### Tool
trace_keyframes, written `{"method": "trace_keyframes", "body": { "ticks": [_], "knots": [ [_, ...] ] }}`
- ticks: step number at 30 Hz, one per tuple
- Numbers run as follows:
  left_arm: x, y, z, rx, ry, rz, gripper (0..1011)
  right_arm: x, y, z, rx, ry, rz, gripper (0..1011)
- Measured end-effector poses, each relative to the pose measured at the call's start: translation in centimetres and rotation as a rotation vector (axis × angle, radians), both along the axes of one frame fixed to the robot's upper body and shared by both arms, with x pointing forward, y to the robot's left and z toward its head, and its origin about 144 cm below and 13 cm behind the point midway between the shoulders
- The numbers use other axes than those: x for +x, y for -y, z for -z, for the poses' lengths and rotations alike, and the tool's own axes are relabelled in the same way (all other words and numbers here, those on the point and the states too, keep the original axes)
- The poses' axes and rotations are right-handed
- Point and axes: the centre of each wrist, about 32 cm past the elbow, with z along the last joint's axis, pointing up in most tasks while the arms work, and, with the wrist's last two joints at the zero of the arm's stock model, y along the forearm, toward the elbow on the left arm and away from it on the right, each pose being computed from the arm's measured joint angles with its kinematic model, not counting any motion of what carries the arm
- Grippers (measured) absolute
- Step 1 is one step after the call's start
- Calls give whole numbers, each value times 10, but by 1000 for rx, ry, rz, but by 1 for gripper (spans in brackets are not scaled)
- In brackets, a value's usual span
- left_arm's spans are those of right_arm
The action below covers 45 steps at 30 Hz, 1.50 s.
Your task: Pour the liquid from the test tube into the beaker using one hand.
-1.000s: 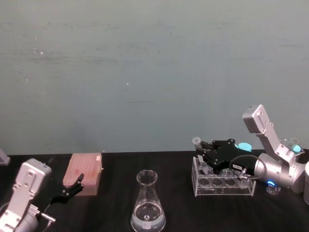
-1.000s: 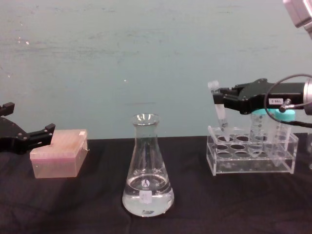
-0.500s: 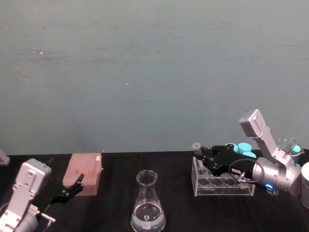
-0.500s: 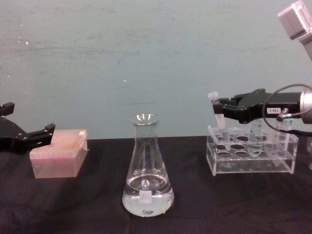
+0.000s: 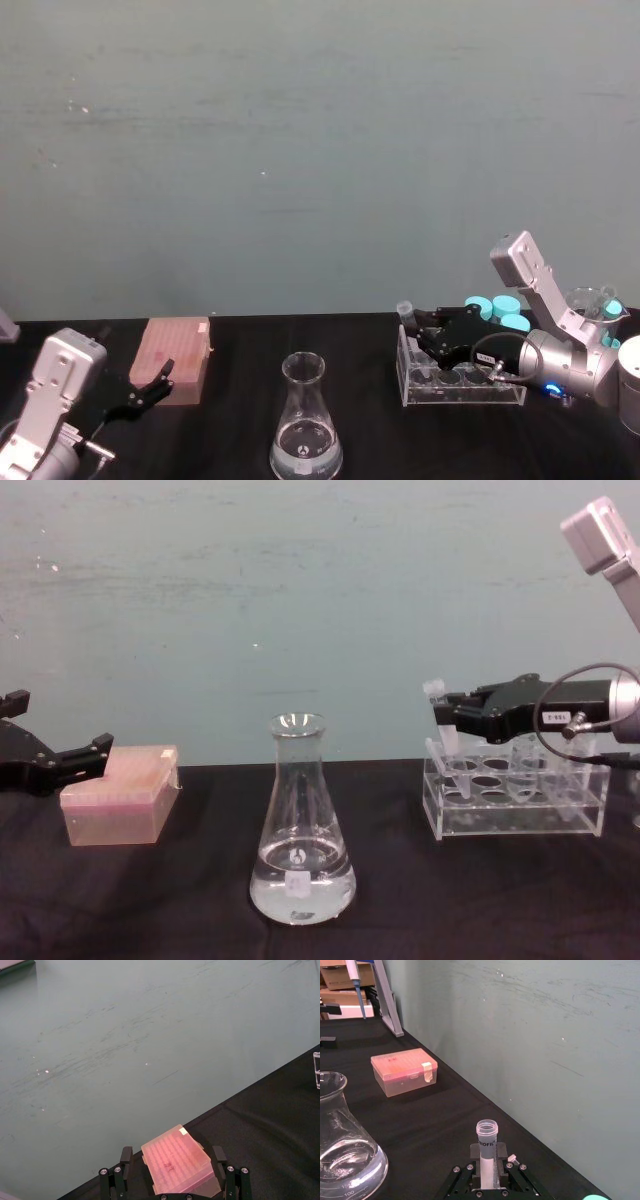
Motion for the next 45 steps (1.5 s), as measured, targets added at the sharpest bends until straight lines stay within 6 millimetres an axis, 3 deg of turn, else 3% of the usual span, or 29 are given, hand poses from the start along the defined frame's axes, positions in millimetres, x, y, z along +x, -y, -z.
{"method": "trace_keyframes", "body": {
  "ticks": [21,31,43,45],
  "knots": [
    [0,0,0,0,0,0,1000,0,0,0,2,0,-1,189],
    [0,0,0,0,0,0,1000,0,1,0,2,0,-1,452],
    [0,0,0,0,0,0,1000,0,0,0,2,0,-1,867],
    [0,0,0,0,0,0,1000,0,0,0,2,0,-1,883]
  ]
}}
